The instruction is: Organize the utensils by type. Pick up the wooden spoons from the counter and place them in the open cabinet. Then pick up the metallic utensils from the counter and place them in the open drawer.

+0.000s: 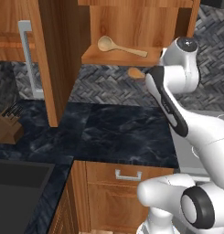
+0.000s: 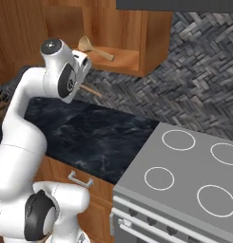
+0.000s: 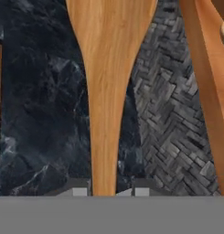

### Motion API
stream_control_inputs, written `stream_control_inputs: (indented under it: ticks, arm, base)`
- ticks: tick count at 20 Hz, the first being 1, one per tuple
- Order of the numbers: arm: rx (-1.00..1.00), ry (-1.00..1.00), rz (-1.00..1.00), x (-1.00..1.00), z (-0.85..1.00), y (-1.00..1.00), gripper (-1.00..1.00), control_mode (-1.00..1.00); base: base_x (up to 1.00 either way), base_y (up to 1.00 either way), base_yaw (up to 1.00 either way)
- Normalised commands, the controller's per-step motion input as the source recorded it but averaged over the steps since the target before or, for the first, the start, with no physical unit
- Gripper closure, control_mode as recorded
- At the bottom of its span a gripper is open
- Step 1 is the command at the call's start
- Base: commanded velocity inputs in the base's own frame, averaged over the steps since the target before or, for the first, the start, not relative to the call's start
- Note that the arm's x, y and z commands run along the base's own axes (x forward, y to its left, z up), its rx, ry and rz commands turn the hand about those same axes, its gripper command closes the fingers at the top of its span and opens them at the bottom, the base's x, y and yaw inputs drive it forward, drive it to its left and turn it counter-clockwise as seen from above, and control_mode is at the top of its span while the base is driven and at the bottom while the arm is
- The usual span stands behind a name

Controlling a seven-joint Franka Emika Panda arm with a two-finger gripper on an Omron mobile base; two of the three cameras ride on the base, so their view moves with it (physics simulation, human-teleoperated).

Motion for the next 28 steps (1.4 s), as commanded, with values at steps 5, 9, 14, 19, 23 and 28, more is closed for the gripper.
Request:
stream_control_inputs:
  ticks: [5, 9, 14, 19, 23, 28]
  arm:
    - [-0.32, -0.32, 0.0, -0.01, 0.57, 0.05, 1.0, -1.0]
    - [-0.16, -0.1, -0.01, 0.01, 0.6, 0.0, 1.0, -1.0]
    - [-0.09, -0.2, 0.0, 0.24, 0.38, 0.0, 1.0, -1.0]
    - [0.0, -0.25, 0.0, 0.6, 0.21, 0.0, 1.0, -1.0]
    - [0.0, -0.06, -0.01, 0.63, 0.2, 0.0, 1.0, -1.0]
    - [-0.01, 0.01, -0.03, 0.44, 0.11, 0.02, 1.0, -1.0]
  base:
    - [0.0, 0.0, 0.0]
    - [0.0, 0.0, 0.0]
    - [0.0, 0.0, 0.0]
    - [0.0, 0.0, 0.0]
    - [0.0, 0.0, 0.0]
    - [0.0, 0.0, 0.0]
